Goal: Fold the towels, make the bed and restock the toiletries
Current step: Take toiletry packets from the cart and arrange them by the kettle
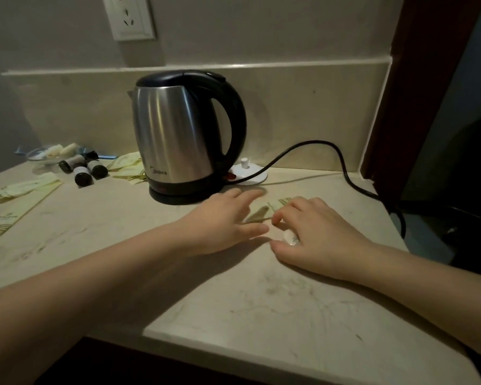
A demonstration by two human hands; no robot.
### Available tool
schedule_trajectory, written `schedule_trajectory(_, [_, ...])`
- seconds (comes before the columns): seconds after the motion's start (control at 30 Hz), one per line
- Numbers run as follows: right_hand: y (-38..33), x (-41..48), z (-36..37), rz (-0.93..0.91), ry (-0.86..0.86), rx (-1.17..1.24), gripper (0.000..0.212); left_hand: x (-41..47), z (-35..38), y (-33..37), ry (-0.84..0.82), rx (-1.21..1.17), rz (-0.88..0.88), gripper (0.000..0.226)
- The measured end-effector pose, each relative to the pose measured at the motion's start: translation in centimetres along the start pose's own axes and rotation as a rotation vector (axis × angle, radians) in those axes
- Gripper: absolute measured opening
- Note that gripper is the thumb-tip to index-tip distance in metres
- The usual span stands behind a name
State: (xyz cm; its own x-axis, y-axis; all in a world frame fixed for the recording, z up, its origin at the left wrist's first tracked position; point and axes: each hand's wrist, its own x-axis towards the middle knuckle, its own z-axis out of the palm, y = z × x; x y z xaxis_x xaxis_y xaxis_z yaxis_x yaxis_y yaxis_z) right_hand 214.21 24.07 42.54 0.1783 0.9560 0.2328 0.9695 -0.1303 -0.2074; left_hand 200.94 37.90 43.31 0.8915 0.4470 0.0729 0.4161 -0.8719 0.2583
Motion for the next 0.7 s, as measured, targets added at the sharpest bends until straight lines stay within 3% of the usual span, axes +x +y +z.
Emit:
schedule_trajectory(0.1, [-0.6,-1.1,-0.4,0.006,0.041,-0.059,0.022,-1.2,0.2,-0.1,0.086,0.123,-0.116,0.061])
schedule_trajectory(0.23, [-1.5,-1.8,-0.6,0.045,0.019,-0.151,0.03,-1.8,-0.7,1.0,-0.018,0.116,-0.248,0.057])
schedule_trajectory(0.33, [-2.1,-2.3,-0.2,0.079,0.039,-0.222,0.041,-2.6,-2.2,2.1,-0.163,0.008,-0.365,0.057])
schedule_trajectory(0.4, [-2.5,-2.5,-0.2,0.077,0.094,-0.241,0.038,-3.4,-2.7,2.6,-0.205,-0.083,-0.454,0.054])
schedule_trajectory(0.5, [-2.8,-2.6,-0.3,0.04,0.141,-0.268,0.03,-4.6,-2.7,2.9,-0.099,-0.154,-0.466,0.041])
schedule_trajectory(0.53, [-2.8,-2.4,-0.3,0.035,0.164,-0.255,0.03,-4.9,-2.8,3.0,-0.021,-0.269,-0.454,0.037])
schedule_trajectory(0.6, [-3.0,-1.4,-0.8,0.059,0.261,-0.112,0.031,-5.8,-3.0,3.2,0.103,-0.781,-0.477,0.036])
schedule_trajectory(0.7, [-5.7,1.3,-2.6,0.107,0.457,0.293,0.034,-6.7,-3.0,3.5,0.118,-1.536,-0.489,0.044])
